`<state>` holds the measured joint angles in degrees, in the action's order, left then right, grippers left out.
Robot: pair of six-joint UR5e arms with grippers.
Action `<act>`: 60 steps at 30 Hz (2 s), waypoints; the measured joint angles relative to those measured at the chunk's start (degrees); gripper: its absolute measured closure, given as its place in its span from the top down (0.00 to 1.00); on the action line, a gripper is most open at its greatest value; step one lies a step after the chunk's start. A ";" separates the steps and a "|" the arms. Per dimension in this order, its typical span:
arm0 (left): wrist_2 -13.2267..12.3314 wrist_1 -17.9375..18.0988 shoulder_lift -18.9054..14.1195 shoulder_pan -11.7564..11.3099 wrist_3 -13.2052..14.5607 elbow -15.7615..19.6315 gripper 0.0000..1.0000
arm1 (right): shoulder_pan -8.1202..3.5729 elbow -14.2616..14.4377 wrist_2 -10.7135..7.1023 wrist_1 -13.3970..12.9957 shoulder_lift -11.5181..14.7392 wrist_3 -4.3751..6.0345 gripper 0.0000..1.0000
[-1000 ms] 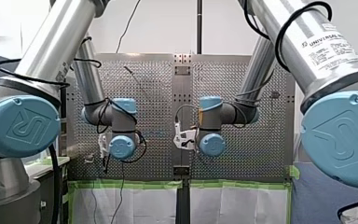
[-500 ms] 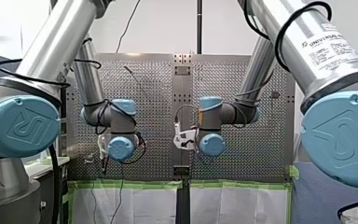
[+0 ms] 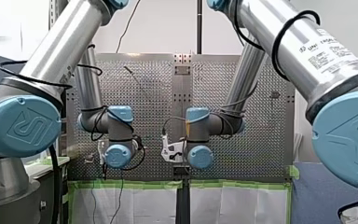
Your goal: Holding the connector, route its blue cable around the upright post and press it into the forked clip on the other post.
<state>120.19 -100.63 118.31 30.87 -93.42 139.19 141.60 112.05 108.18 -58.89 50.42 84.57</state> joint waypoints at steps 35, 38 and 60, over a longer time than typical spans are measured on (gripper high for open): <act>3.91 -7.26 -11.66 -4.92 -0.31 -7.45 0.00 | -0.33 -9.02 0.85 10.88 5.90 10.35 0.00; 3.99 -8.64 -13.07 -5.45 -0.97 -8.36 0.00 | -0.51 -10.39 0.81 12.25 7.29 10.27 0.00; -1.55 -19.33 -23.75 -13.97 -5.00 -9.12 0.00 | -1.16 -20.29 -1.23 23.83 14.73 8.38 0.00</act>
<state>118.64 -119.96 94.55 16.90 -98.42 130.06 140.44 91.76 106.95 -35.06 65.15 92.95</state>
